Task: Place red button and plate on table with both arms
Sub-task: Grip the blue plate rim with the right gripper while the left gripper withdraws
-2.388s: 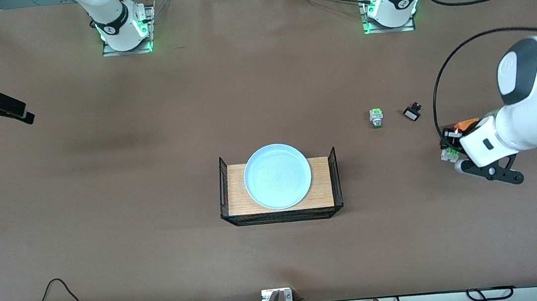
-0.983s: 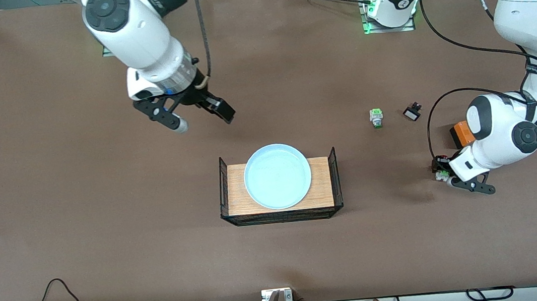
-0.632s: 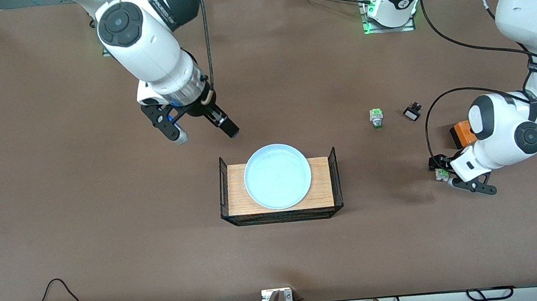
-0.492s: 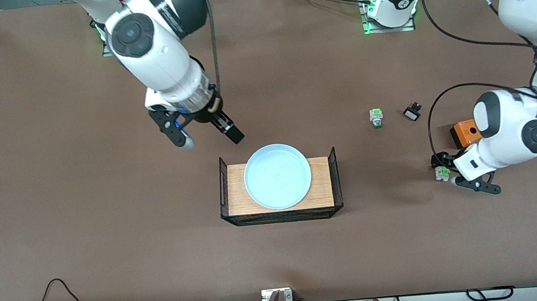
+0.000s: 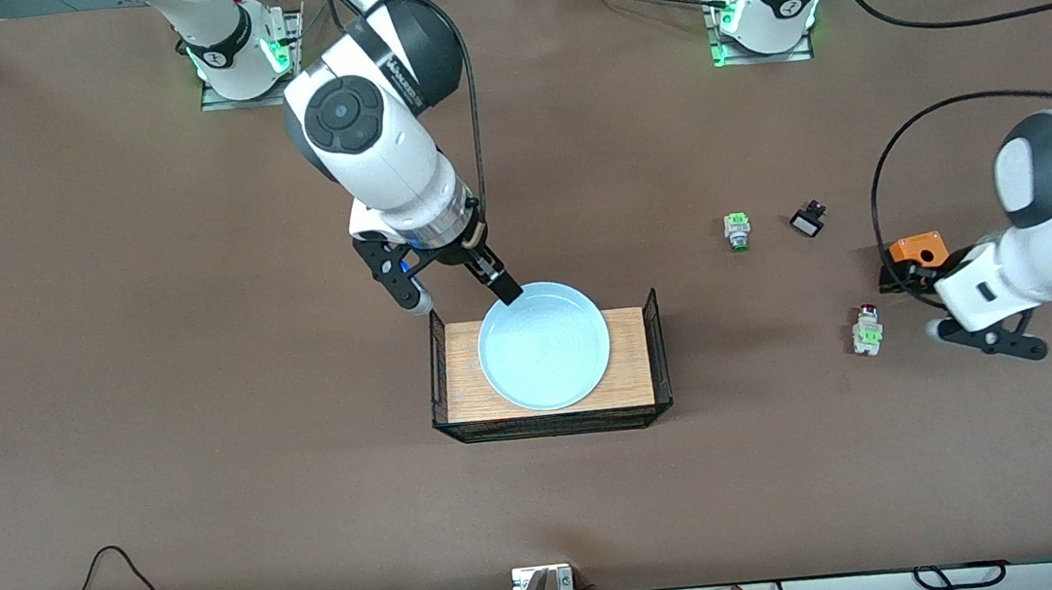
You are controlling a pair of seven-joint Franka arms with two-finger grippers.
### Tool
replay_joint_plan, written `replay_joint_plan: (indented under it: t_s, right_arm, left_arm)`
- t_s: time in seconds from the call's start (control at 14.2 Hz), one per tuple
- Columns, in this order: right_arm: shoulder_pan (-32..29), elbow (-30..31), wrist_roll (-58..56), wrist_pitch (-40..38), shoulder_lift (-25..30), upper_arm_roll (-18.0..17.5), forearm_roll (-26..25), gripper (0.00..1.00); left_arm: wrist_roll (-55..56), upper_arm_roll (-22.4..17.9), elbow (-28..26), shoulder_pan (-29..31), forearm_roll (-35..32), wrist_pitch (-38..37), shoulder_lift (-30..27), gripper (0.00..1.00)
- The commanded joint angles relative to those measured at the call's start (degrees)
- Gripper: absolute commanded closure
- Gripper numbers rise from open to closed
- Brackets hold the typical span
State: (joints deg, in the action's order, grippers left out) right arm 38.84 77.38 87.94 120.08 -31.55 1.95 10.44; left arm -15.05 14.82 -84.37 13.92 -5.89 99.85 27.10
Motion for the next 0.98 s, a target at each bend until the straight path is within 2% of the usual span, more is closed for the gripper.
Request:
replay_joint_plan:
  t_s: [0.0,0.14,0.28,0.42,0.49,0.56,0.7,0.91]
  right_arm:
    - [0.45,-1.88,1.62,2.69,-3.07,0.33,-0.07,0.0]
    - [0.8,-1.88,1.62,4.11,-4.65,0.51,-0.24,0.0]
    - [0.71,-1.79,1.54,4.99,-5.19,0.6,-0.42,0.0]
    - [0.63,-1.79,1.45,5.17,-5.8,0.77,-0.33,0.0]
    - [0.63,-1.79,1.45,5.34,-6.41,0.77,-0.42,0.0]
    - [0.71,-1.79,1.45,5.78,-6.77,0.77,-0.42,0.0]
    - [0.8,-1.79,1.45,7.01,-7.47,0.77,-0.42,0.0]
    - [0.8,-1.79,1.45,7.71,-8.0,0.86,-0.51,0.0]
  left_arm:
    - [1.24,0.29,7.88,-0.21,-0.27,-9.56,0.07,0.0]
    - [5.43,0.3,10.18,-0.73,0.0,-14.83,-2.3,0.0]
    - [12.9,-0.67,9.4,-3.97,0.0,-15.12,-6.95,0.0]
    - [16.0,-4.25,7.3,-7.13,3.22,-15.21,-12.21,0.0]
    - [17.58,-7.84,4.59,-9.76,6.73,-14.43,-15.03,0.0]
    - [18.99,-9.79,2.65,-11.18,8.77,-12.85,-17.32,0.0]
    - [19.09,-10.25,-3.4,-11.81,8.87,-8.82,-22.15,0.0]
    - [18.56,-14.72,-13.87,-15.4,8.52,-0.82,-28.14,0.0]
